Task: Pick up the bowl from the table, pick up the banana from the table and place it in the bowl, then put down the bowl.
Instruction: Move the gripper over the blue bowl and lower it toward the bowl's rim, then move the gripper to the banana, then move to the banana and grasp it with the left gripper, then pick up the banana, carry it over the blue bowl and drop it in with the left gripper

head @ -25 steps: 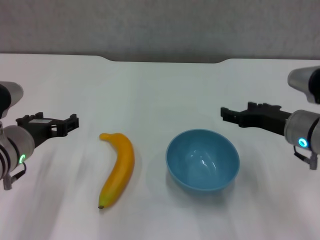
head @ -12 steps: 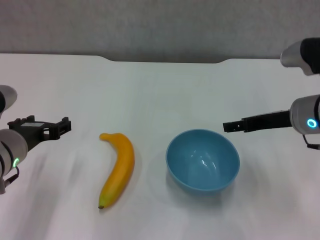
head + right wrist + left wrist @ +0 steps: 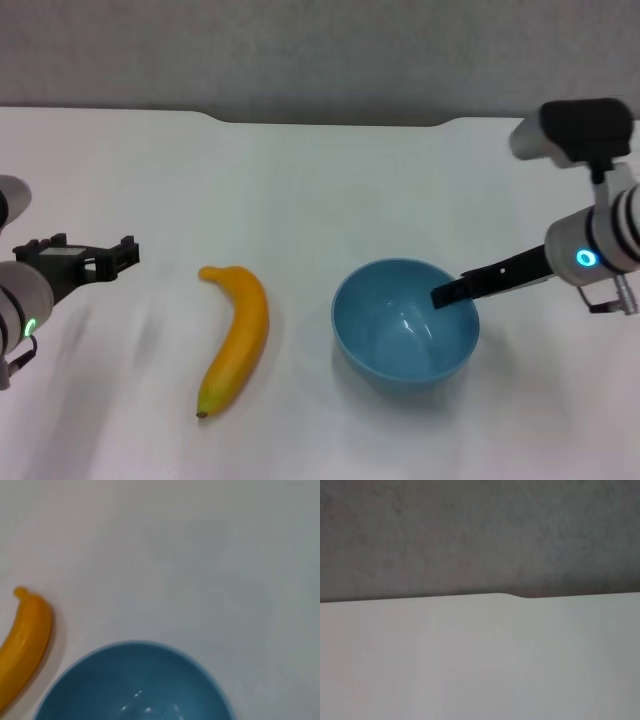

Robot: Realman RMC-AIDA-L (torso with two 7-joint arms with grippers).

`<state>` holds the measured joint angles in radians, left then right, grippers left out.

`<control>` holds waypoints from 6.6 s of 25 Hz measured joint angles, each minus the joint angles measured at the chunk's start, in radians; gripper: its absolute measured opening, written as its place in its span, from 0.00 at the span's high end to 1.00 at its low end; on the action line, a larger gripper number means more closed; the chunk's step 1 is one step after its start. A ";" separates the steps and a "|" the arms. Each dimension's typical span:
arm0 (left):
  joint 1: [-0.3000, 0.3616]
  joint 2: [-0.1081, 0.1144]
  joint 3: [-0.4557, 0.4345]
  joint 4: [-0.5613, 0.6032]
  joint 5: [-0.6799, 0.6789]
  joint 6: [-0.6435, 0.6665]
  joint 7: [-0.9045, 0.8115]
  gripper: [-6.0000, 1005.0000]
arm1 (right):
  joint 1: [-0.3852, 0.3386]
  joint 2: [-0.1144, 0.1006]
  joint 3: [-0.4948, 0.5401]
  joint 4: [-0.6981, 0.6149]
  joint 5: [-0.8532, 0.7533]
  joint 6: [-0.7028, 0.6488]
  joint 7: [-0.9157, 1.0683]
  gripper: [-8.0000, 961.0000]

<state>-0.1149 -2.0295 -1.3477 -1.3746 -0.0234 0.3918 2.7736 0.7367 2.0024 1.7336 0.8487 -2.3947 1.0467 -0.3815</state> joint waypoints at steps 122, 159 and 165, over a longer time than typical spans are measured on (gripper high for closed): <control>-0.238 -0.002 0.201 0.150 -0.313 0.223 0.067 0.18 | -0.027 -0.001 -0.067 -0.002 0.027 -0.165 -0.045 0.94; -0.300 -0.003 0.221 0.293 -0.364 0.169 0.067 0.43 | -0.030 0.003 -0.060 0.020 0.034 -0.171 -0.047 0.93; -0.295 0.000 0.203 0.292 -0.364 0.173 0.068 0.50 | -0.034 0.003 -0.060 0.012 0.036 -0.173 -0.046 0.93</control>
<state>-0.4098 -2.0291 -1.1448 -1.0826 -0.3871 0.5645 2.8412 0.7025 2.0049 1.6736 0.8609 -2.3588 0.8739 -0.4280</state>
